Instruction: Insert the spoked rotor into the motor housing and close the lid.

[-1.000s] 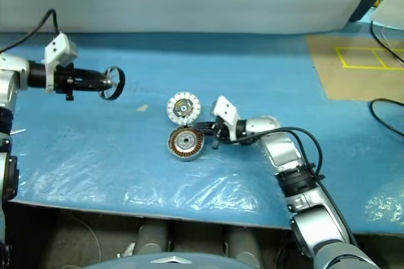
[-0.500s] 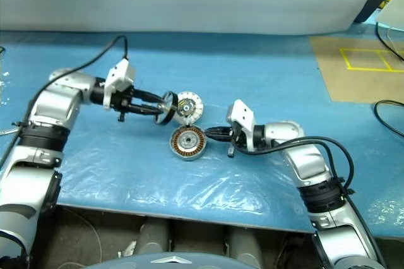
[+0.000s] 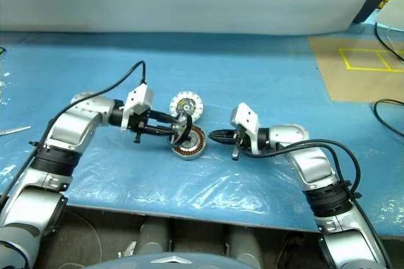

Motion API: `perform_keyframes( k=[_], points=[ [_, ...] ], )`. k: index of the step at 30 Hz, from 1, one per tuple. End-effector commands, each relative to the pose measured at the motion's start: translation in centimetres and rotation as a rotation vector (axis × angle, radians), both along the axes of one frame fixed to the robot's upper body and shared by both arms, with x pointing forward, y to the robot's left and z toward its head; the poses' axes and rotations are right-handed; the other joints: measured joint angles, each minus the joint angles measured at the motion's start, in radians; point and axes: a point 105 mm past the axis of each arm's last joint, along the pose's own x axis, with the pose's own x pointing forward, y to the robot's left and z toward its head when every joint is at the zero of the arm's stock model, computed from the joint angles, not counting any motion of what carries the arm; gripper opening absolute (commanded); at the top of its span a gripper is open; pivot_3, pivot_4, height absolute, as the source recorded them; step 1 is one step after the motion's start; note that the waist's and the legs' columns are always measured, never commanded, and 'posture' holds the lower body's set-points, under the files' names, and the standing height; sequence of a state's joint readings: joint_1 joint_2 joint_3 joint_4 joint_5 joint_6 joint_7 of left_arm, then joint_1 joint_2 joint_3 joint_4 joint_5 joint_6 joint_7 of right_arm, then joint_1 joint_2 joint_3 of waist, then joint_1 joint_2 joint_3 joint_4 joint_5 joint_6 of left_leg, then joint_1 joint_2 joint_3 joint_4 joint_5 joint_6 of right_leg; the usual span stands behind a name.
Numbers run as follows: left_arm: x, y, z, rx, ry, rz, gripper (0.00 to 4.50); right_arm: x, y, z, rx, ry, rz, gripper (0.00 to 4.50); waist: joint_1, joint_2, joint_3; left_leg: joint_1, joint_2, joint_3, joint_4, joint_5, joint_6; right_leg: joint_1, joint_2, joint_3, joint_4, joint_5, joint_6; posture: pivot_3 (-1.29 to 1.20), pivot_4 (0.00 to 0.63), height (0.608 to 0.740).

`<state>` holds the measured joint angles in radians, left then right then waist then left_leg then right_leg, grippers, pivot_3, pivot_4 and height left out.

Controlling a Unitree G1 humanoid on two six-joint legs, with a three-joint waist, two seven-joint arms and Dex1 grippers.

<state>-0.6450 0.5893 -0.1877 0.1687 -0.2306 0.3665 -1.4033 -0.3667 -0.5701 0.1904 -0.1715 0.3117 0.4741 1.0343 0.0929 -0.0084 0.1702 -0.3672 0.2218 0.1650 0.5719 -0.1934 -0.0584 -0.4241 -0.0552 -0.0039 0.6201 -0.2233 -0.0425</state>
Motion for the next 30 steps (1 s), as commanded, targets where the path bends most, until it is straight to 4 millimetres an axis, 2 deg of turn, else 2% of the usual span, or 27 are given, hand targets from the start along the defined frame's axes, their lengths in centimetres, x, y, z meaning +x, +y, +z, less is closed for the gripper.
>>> perform_keyframes(
  k=[1, 21, 26, 30],
  points=[
    [-0.1, -0.4, 0.5, 0.012, -0.047, -0.014, 1.29, -0.1, 0.2, 1.1, 0.026, -0.046, 0.011, 0.0, 0.0, 0.0, 0.0, 0.0, 0.0, 0.0, 0.0, 0.0, 0.0, 0.0, 0.0, 0.0, 0.0, 0.0, 0.0, 0.0, 0.15, 0.74],
    [-0.3, -0.6, -0.9, 0.071, -0.028, -0.027, 1.29, 0.3, 0.3, 1.0, 0.024, -0.057, -0.006, 0.0, 0.0, 0.0, 0.0, 0.0, 0.0, 0.0, 0.0, 0.0, 0.0, 0.0, 0.0, 0.0, 0.0, 0.0, 0.0, 0.0, 0.15, 0.74],
    [0.2, -0.7, -0.9, 0.072, -0.038, -0.002, 2.97, 0.5, 0.3, 1.0, 0.025, -0.065, -0.013, 0.0, 0.0, 0.001, 0.0, 0.001, 0.0, 0.0, 0.0, 0.0, 0.0, 0.0, 0.0, 0.001, 0.001, 0.0, 0.0, 0.0, 0.15, 0.74],
    [1.1, -1.0, 0.2, 0.031, -0.08, 0.033, 4.34, 0.6, 0.2, 1.0, 0.024, -0.066, -0.018, 0.0, 0.0, 0.001, 0.0, 0.0, 0.0, 0.0, 0.001, 0.0, 0.0, 0.0, 0.0, 0.0, 0.001, 0.0, 0.0, 0.0, 0.15, 0.74]
  ],
)
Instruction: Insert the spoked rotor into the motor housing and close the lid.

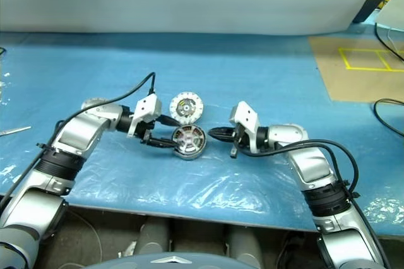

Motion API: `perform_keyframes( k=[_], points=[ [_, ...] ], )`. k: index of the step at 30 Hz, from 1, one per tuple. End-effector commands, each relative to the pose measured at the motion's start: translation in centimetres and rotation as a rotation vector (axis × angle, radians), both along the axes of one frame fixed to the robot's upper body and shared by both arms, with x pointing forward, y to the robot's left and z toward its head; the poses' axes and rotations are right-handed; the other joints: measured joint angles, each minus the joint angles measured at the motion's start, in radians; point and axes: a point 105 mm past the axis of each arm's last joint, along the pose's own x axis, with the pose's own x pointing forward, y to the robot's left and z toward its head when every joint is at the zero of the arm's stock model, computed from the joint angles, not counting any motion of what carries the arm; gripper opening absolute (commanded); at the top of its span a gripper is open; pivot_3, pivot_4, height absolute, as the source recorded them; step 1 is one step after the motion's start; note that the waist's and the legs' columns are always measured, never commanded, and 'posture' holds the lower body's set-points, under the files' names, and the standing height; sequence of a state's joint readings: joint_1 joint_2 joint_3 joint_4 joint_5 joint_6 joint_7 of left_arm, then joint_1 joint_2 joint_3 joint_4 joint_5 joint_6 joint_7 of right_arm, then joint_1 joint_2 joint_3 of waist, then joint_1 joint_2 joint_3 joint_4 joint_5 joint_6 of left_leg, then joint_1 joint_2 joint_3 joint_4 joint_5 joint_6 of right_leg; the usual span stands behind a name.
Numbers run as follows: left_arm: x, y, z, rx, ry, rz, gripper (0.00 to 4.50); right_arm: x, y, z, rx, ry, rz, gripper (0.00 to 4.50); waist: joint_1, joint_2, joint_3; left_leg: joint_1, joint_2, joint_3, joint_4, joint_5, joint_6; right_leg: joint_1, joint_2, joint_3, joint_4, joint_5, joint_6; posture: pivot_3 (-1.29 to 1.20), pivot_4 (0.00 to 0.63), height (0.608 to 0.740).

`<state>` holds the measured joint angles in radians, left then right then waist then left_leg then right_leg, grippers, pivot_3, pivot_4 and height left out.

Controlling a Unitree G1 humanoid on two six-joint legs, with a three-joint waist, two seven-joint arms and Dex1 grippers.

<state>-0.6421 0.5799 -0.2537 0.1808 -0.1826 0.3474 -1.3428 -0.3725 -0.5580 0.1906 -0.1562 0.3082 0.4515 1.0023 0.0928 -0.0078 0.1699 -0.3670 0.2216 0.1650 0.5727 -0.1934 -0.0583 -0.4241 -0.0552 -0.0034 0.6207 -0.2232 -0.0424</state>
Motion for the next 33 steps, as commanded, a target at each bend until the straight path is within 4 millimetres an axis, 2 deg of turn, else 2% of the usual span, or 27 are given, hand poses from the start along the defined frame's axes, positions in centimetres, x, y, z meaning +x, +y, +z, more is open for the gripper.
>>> perform_keyframes(
  k=[1, 3, 5, 8, 16, 19, 22, 25, 27, 28, 31, 33],
  points=[
    [1.0, -0.5, 2.6, -0.074, -0.073, 0.019, 4.43, 0.2, 0.1, 0.8, 0.011, -0.043, 0.007, 0.0, 0.0, 0.0, 0.0, 0.0, 0.0, 0.0, 0.0, 0.0, 0.0, 0.0, 0.0, 0.0, 0.0, 0.0, 0.0, 0.0, 0.15, 0.74],
    [1.3, -0.9, 3.9, -0.149, -0.074, 0.034, 4.34, 0.3, 0.1, 0.8, 0.011, -0.044, 0.004, 0.0, 0.0, 0.0, 0.0, 0.0, 0.0, 0.0, 0.0, 0.0, 0.0, 0.0, 0.0, 0.0, 0.0, 0.0, 0.0, 0.0, 0.15, 0.74],
    [1.0, -1.4, 5.0, -0.219, -0.046, 0.015, 3.86, 0.4, 0.1, 0.8, 0.011, -0.047, 0.001, 0.0, 0.0, 0.0, 0.0, 0.0, 0.0, 0.0, 0.0, 0.0, 0.0, 0.0, 0.0, 0.0, 0.0, 0.0, 0.0, 0.0, 0.15, 0.74],
    [0.8, -1.8, 4.9, -0.259, -0.032, 0.014, 2.82, 0.6, 0.2, 1.0, 0.019, -0.06, -0.007, 0.0, -0.002, 0.0, 0.0, 0.0, 0.0, 0.0, 0.0, 0.0, 0.0, 0.0, 0.0, 0.001, 0.0, 0.0, 0.0, 0.0, 0.15, 0.74],
    [1.3, -2.4, 2.5, -0.206, -0.093, 0.073, 0.03, 1.0, 0.5, 1.4, 0.04, -0.09, -0.026, 0.0, 0.0, 0.0, 0.0, 0.0, 0.0, 0.0, 0.001, 0.0, 0.0, 0.0, 0.0, 0.0, 0.0, 0.0, 0.0, 0.0, 0.15, 0.74],
    [0.3, -2.9, 0.8, -0.15, -0.07, 0.038, 0.03, 1.1, 0.6, 1.5, 0.046, -0.094, -0.03, 0.0, 0.0, 0.001, 0.0, 0.0, 0.0, 0.0, 0.001, 0.0, 0.0, 0.0, 0.0, 0.001, 0.0, 0.0, 0.0, 0.0, 0.15, 0.74],
    [-0.7, -2.5, -2.2, -0.027, -0.054, 0.006, 0.03, 1.1, 0.6, 1.5, 0.046, -0.097, -0.034, 0.0, -0.004, 0.001, 0.0, 0.0, 0.0, 0.0, 0.0, 0.0, 0.0, 0.0, 0.0, 0.001, 0.0, 0.0, 0.0, 0.0, 0.15, 0.74],
    [-0.4, -2.3, -2.7, -0.016, -0.067, 0.037, 0.03, 1.3, 0.6, 1.7, 0.047, -0.102, -0.039, 0.0, -0.004, 0.001, -0.001, 0.0, 0.001, 0.0, 0.0, 0.0, 0.0, 0.0, 0.0, 0.0, 0.0, 0.0, 0.0, 0.0, 0.15, 0.74],
    [0.4, -2.2, -1.8, -0.068, -0.079, 0.073, 0.03, 1.4, 0.6, 1.8, 0.05, -0.105, -0.044, 0.0, -0.004, 0.001, -0.001, 0.001, 0.0, 0.0, 0.001, 0.0, 0.0, 0.0, 0.0, 0.001, 0.0, 0.0, 0.0, 0.0, 0.15, 0.74],
    [1.1, -2.2, -0.6, -0.113, -0.103, 0.096, 0.03, 1.4, 0.6, 1.8, 0.05, -0.105, -0.045, 0.0, -0.003, 0.001, -0.001, 0.001, 0.0, 0.0, 0.001, 0.0, 0.0, 0.0, 0.0, 0.001, 0.001, 0.0, 0.0, 0.0, 0.15, 0.74],
    [3.7, -1.7, 5.9, -0.373, -0.172, 0.195, 0.03, 1.5, 0.8, 1.5, 0.053, -0.097, -0.045, 0.0, -0.001, 0.001, 0.0, 0.0, 0.0, 0.0, 0.003, 0.0, 0.0, 0.0, 0.0, 0.001, 0.002, 0.0, 0.0, 0.0, 0.15, 0.74],
    [5.8, -0.1, 10.5, -0.526, -0.262, 0.305, 0.03, 1.4, 0.9, 1.5, 0.055, -0.093, -0.041, 0.0, 0.001, 0.001, 0.0, 0.0, 0.0, 0.0, 0.004, 0.0, 0.0, 0.0, 0.0, 0.001, 0.003, 0.0, 0.0, 0.0, 0.15, 0.74]
  ],
)
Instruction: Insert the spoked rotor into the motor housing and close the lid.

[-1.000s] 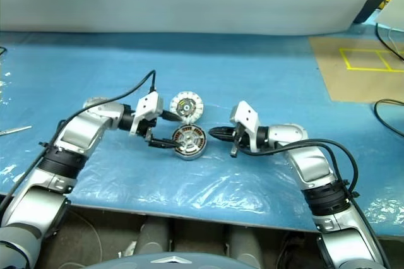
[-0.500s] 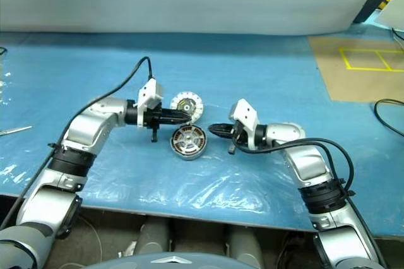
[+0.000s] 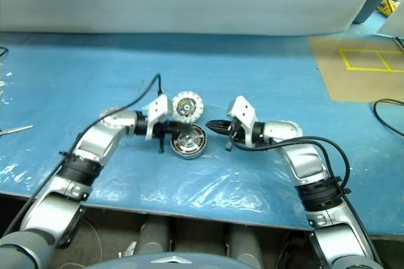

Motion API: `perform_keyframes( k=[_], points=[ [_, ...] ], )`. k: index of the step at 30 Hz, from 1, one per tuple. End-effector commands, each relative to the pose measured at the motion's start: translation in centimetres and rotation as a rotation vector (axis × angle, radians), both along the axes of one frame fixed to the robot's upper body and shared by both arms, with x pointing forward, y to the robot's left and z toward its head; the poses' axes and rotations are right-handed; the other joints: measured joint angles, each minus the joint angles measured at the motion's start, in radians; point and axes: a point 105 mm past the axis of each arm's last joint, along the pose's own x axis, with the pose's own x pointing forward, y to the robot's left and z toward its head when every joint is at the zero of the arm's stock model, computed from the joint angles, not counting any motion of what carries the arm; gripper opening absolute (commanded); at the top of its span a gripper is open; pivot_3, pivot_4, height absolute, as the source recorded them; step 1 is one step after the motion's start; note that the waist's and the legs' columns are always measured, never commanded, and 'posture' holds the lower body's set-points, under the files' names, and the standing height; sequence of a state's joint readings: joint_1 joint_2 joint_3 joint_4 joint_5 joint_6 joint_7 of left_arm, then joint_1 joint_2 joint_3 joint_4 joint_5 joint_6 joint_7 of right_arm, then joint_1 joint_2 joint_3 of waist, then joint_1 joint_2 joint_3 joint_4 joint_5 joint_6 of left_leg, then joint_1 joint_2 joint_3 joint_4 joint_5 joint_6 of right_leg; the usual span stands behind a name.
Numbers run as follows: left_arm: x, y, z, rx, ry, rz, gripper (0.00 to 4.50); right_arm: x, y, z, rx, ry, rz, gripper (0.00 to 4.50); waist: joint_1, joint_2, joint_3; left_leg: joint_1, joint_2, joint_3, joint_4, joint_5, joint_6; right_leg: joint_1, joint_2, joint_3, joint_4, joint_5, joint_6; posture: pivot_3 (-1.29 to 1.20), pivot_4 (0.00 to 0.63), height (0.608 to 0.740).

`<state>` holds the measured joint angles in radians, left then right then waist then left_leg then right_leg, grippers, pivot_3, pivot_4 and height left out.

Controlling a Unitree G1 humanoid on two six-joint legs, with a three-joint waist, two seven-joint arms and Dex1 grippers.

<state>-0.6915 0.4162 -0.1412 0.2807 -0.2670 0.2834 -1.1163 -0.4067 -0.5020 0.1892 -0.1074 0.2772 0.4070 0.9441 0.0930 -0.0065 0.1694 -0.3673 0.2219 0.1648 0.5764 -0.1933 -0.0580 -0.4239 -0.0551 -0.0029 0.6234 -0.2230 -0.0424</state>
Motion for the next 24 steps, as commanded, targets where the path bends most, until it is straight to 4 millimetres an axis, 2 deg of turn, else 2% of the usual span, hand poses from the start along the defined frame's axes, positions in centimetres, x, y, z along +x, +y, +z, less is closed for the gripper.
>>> perform_keyframes(
  k=[1, 2, 3, 5, 6, 8, 9, 12, 13, 16, 18, 21, 24],
  points=[
    [3.4, 3.3, 9.3, -0.276, -0.205, 0.198, 0.03, 0.1, 0.3, 0.9, 0.021, -0.037, 0.013, 0.0, 0.0, 0.0, 0.0, 0.0, 0.0, 0.0, 0.0, 0.0, 0.0, 0.0, 0.0, 0.0, 0.0, 0.0, 0.0, 0.0, 0.15, 0.74],
    [3.9, 4.0, 10.3, -0.306, -0.229, 0.234, 0.03, 0.1, 0.4, 0.9, 0.022, -0.037, 0.014, 0.0, -0.001, 0.0, 0.0, 0.0, 0.0, 0.0, 0.001, 0.0, 0.0, 0.0, 0.0, 0.0, 0.0, 0.0, 0.0, 0.0, 0.15, 0.74],
    [4.8, 5.6, 11.9, -0.344, -0.277, 0.316, 0.03, 0.1, 0.5, 0.9, 0.023, -0.037, 0.016, 0.0, -0.004, 0.0, 0.0, 0.0, -0.001, 0.0, 0.001, 0.0, 0.0, 0.0, 0.0, 0.001, -0.001, 0.0, 0.0, 0.0, 0.15, 0.74],
    [6.4, 10.2, 14.6, -0.392, -0.395, 0.547, 0.03, 0.2, 0.7, 0.9, 0.025, -0.038, 0.021, 0.0, -0.016, 0.0, 0.0, -0.001, -0.003, 0.0, 0.0, 0.0, 0.0, 0.0, 0.0, 0.003, -0.001, 0.0, 0.001, 0.0, 0.15, 0.74],
    [6.9, 12.5, 15.3, -0.396, -0.444, 0.661, 0.03, 0.2, 0.8, 0.9, 0.026, -0.038, 0.024, 0.0, -0.021, 0.0, 0.0, -0.001, -0.003, 0.0, -0.001, 0.0, 0.0, 0.0, 0.0, 0.002, -0.002, 0.002, 0.003, 0.0, 0.15, 0.74],
    [7.2, 14.9, 15.7, -0.389, -0.493, 0.77, 0.03, 0.1, 0.9, 0.9, 0.028, -0.038, 0.026, 0.0, -0.031, 0.0, 0.0, -0.001, -0.002, -0.001, -0.002, -0.001, -0.002, 0.0, 0.001, 0.002, -0.003, 0.003, 0.004, 0.0, 0.15, 0.74],
    [7.3, 16.4, 15.5, -0.371, -0.503, 0.843, 0.03, 0.1, 0.9, 0.9, 0.028, -0.036, 0.029, 0.0, -0.031, 0.0, 0.0, -0.001, -0.002, -0.002, -0.003, -0.001, -0.002, 0.0, 0.002, 0.002, -0.003, 0.003, 0.005, 0.0, 0.15, 0.74],
    [6.8, 21.3, 12.7, -0.22, -0.517, 1.036, 0.03, 0.0, 1.1, 0.7, 0.025, -0.033, 0.036, 0.0, -0.026, 0.0, 0.0, -0.002, -0.002, -0.006, -0.004, -0.002, -0.003, 0.0, 0.002, -0.003, -0.004, 0.003, 0.005, 0.0, 0.15, 0.74],
    [6.5, 22.2, 11.8, -0.194, -0.506, 1.051, 0.03, 0.0, 1.2, 0.6, 0.025, -0.033, 0.038, 0.0, -0.026, 0.0, 0.0, -0.002, -0.002, -0.006, -0.004, -0.002, -0.003, 0.0, 0.002, -0.003, -0.004, 0.003, 0.005, 0.0, 0.15, 0.74],
    [5.6, 22.7, 10.0, -0.18, -0.461, 1.013, 0.03, 0.0, 1.3, 0.5, 0.021, -0.031, 0.046, 0.0, -0.02, 0.0, 0.0, -0.005, -0.002, -0.009, -0.003, -0.002, -0.004, 0.0, 0.001, -0.006, -0.005, 0.003, 0.005, 0.0, 0.15, 0.74],
    [4.4, 23.1, 7.7, -0.145, -0.405, 0.952, 0.03, 0.0, 1.5, 0.5, 0.021, -0.03, 0.052, 0.0, -0.013, 0.0, 0.0, -0.007, -0.001, -0.01, -0.002, -0.002, -0.004, 0.0, 0.0, -0.008, -0.004, 0.002, 0.005, 0.0, 0.15, 0.74],
    [2.8, 24.6, 5.5, -0.125, -0.346, 0.967, 0.03, 0.0, 1.6, 0.5, 0.022, -0.028, 0.057, 0.0, -0.013, -0.001, 0.0, -0.007, 0.0, -0.01, 0.0, -0.002, -0.004, 0.0, 0.0, -0.009, -0.003, 0.001, 0.003, 0.0, 0.15, 0.74],
    [1.6, 24.8, 3.6, -0.155, -0.286, 0.949, 0.03, -0.1, 1.7, 0.4, 0.023, -0.028, 0.059, 0.0, -0.016, -0.001, 0.0, -0.006, 0.0, -0.01, 0.0, -0.002, -0.004, 0.0, 0.0, -0.009, -0.001, 0.0, 0.001, 0.0, 0.15, 0.74]
  ],
)
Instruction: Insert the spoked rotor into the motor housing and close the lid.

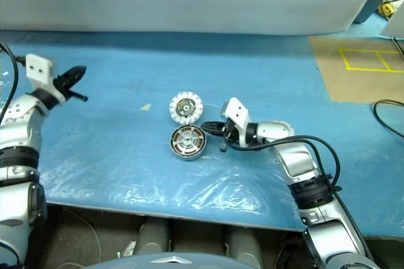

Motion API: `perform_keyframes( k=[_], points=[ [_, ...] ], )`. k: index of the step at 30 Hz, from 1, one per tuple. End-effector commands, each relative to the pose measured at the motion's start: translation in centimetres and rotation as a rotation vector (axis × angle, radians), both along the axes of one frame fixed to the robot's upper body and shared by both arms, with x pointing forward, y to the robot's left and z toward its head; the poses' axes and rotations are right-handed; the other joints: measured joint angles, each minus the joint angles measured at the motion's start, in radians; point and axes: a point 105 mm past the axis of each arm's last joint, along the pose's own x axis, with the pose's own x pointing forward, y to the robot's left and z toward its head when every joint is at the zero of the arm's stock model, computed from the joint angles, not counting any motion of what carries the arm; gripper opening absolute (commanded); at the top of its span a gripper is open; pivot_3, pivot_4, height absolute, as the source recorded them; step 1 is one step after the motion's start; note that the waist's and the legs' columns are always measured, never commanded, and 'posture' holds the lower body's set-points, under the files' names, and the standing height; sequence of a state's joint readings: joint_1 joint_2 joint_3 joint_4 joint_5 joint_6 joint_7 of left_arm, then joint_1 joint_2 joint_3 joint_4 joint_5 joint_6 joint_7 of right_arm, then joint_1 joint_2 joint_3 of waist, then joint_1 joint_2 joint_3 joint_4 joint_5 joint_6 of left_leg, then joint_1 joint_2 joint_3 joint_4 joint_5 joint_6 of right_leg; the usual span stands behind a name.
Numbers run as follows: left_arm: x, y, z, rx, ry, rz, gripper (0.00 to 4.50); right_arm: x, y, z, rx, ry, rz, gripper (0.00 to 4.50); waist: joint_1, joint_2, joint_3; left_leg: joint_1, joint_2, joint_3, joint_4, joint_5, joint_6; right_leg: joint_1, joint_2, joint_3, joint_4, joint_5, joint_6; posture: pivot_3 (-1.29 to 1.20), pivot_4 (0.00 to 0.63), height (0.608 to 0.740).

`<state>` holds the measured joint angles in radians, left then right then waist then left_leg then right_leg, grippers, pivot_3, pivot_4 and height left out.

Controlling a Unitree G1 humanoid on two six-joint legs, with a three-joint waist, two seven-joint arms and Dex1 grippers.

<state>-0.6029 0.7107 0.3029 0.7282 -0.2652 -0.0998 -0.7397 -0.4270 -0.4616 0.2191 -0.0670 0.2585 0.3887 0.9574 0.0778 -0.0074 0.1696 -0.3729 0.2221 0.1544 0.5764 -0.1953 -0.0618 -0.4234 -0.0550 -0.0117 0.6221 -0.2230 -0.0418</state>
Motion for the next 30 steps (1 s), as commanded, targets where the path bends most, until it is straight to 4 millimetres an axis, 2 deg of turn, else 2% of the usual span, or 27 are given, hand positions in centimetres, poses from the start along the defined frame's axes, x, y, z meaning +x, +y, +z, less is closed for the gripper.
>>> perform_keyframes(
  k=[1, 4, 7, 12, 15, 18, 22, 30],
  points=[
    [-1.4, 0.2, 0.7, -0.024, -0.044, -0.033, 0.03, -0.2, 0.4, 0.9, 0.016, -0.041, 0.022, 0.0, 0.0, 0.0, 0.0, 0.0, 0.0, 0.0, 0.0, 0.0, 0.0, 0.0, 0.0, 0.0, 0.0, 0.0, 0.0, 0.0, 0.15, 0.74],
    [-2.6, -1.5, -3.1, -0.039, 0.043, -0.101, 0.03, -0.2, 0.4, 0.8, 0.013, -0.04, 0.02, 0.0, -0.001, 0.0, 0.0, 0.001, 0.0, 0.0, 0.0, 0.0, 0.0, 0.001, 0.0, 0.001, 0.0, 0.0, 0.0, 0.0, 0.15, 0.74],
    [-3.3, -3.8, -4.5, -0.083, 0.069, -0.172, 0.03, -0.3, 0.3, 0.8, 0.012, -0.04, 0.018, 0.0, -0.001, 0.0, 0.0, 0.002, 0.0, 0.001, 0.0, 0.0, 0.0, 0.001, -0.001, 0.001, 0.0, 0.0, 0.0, 0.0, 0.15, 0.74],
    [-3.2, -7.6, -5.9, -0.097, 0.098, -0.261, 0.03, -0.3, 0.3, 0.8, 0.011, -0.041, 0.013, 0.0, -0.002, 0.0, 0.0, 0.002, 0.0, 0.001, 0.0, 0.0, 0.001, 0.001, 0.0, 0.001, 0.0, 0.0, 0.0, 0.0, 0.15, 0.74],
    [-2.3, -10.5, -5.9, -0.117, 0.088, -0.322, 0.03, -0.2, 0.3, 0.8, 0.011, -0.043, 0.013, 0.0, -0.004, 0.0, 0.0, 0.003, -0.001, 0.001, 0.0, 0.0, 0.001, 0.001, -0.001, 0.002, 0.0, 0.0, 0.0, 0.0, 0.15, 0.74],
    [-1.4, -12.5, -6.3, -0.128, 0.093, -0.35, 0.03, -0.2, 0.4, 0.9, 0.012, -0.045, 0.014, 0.0, -0.005, 0.0, 0.0, 0.003, -0.001, 0.001, 0.0, 0.001, 0.002, 0.002, -0.001, 0.002, -0.001, 0.0, 0.0, 0.0, 0.15, 0.74],
    [-0.8, -14.6, -6.8, -0.123, 0.12, -0.408, 0.03, -0.3, 0.5, 1.0, 0.015, -0.048, 0.014, 0.0, -0.012, 0.0, 0.0, 0.003, -0.001, 0.001, 0.0, 0.001, 0.002, 0.002, 0.0, 0.003, 0.0, 0.0, 0.0, 0.0, 0.15, 0.74],
    [0.5, -17.1, -8.3, -0.048, 0.201, -0.477, 0.03, -0.2, 0.5, 1.2, 0.02, -0.054, 0.004, 0.0, -0.008, 0.0, 0.0, 0.003, -0.001, 0.001, 0.0, 0.001, 0.002, 0.002, 0.0, 0.003, -0.001, 0.0, 0.0, 0.0, 0.15, 0.74]
  ],
)
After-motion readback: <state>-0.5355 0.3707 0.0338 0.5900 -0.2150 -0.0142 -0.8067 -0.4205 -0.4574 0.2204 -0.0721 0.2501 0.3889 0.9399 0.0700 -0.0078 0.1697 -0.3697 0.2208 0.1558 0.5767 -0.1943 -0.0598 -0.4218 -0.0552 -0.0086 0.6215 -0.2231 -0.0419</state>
